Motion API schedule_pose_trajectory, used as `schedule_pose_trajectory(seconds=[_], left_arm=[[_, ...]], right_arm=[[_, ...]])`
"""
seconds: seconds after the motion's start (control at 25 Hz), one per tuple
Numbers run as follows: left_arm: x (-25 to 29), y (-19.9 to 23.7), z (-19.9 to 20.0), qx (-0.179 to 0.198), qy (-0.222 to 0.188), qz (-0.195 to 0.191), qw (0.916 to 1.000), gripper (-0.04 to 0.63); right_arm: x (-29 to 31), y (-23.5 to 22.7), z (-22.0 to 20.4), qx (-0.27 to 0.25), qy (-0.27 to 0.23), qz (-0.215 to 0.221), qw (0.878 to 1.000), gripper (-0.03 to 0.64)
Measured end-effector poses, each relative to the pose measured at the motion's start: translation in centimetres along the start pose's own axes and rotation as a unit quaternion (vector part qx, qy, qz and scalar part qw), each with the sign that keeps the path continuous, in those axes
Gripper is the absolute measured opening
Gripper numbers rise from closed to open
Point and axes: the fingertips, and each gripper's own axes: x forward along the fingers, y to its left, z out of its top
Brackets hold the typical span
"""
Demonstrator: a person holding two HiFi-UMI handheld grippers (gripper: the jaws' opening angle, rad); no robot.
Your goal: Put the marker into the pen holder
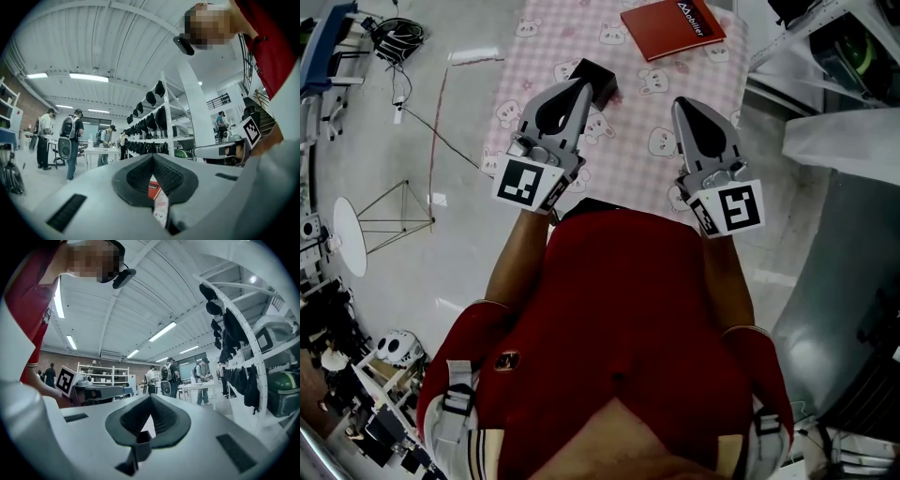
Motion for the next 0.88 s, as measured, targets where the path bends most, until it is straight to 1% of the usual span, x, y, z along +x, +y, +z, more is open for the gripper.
schedule_pose_trajectory(seconds=[0.88], left_arm=[[-1.6, -0.4, 0.0, 0.001, 0.006, 0.020, 0.9998, 0.006]], right_arm=[[-0.9, 0.6, -0.4, -0.003, 0.003, 0.015, 1.000, -0.002]])
